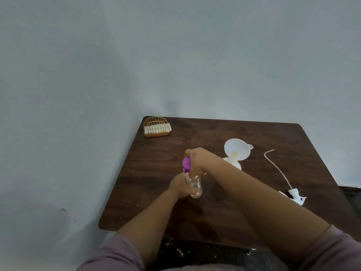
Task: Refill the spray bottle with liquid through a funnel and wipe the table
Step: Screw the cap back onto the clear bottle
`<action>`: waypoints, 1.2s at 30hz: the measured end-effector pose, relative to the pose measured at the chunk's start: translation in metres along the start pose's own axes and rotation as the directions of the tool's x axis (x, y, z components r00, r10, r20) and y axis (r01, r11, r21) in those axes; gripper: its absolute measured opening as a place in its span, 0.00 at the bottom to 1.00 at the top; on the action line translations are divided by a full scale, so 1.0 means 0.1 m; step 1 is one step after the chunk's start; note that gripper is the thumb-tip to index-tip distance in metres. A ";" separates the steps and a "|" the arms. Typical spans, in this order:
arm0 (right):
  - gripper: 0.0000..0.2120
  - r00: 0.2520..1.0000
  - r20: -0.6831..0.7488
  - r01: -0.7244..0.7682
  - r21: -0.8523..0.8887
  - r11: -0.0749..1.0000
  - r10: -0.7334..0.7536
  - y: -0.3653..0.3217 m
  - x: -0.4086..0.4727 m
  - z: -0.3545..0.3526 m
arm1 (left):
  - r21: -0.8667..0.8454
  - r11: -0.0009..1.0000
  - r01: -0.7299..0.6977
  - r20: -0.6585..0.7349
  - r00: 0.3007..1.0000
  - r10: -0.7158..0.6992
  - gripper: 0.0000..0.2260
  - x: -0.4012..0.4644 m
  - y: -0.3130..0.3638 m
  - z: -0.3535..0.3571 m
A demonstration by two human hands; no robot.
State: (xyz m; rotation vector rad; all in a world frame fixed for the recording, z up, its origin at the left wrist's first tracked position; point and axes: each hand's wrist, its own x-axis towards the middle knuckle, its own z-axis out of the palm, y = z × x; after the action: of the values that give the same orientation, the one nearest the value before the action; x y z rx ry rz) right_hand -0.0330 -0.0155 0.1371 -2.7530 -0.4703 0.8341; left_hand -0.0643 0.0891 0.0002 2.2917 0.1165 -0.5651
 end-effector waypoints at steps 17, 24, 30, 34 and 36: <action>0.29 0.948 -0.315 0.031 0.211 0.977 0.038 0.17 1.25 -1.19 | -0.136 0.982 -0.132 -0.083 0.989 0.121 0.26 1.36 0.46 -1.30; 0.26 0.910 -0.414 0.115 0.216 0.970 -0.016 0.39 1.91 -1.53 | -0.150 0.969 -0.199 -0.206 0.964 0.166 0.31 1.98 0.85 -1.59; 0.27 0.913 -0.407 0.122 0.188 0.975 -0.036 0.62 2.43 -1.62 | -0.264 0.953 -0.149 -0.293 0.954 0.068 0.26 2.43 0.95 -1.61; 0.27 0.919 -0.390 0.146 0.188 0.971 -0.063 0.74 2.66 -1.60 | -0.220 0.967 -0.127 -0.322 0.945 0.051 0.25 2.63 0.91 -1.63; 0.27 0.917 -0.393 0.157 0.203 0.967 -0.066 0.78 2.74 -1.57 | -0.224 0.968 -0.117 -0.323 0.946 0.040 0.24 2.70 0.88 -1.63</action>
State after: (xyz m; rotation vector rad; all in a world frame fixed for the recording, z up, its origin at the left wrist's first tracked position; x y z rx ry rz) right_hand 0.2905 -0.0065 0.1050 -2.5528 -0.4177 0.2841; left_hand 0.2587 0.1173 0.0419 2.1200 0.2347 -0.1275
